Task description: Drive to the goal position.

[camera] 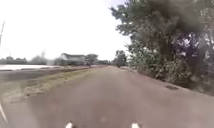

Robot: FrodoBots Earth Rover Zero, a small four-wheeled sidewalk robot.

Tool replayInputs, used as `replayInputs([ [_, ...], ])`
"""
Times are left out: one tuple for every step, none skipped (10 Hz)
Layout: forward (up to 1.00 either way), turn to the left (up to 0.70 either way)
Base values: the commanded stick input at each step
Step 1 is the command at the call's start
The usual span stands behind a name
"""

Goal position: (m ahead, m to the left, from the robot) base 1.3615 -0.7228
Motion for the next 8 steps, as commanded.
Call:
replayInputs([
  [0.32, 0.00],
  [0.17, 0.00],
  [0.02, 0.00],
  [0.00, 0.00],
  [0.00, 0.00],
  [0.00, 0.00],
  [0.00, 0.00],
  [0.00, 0.00],
])
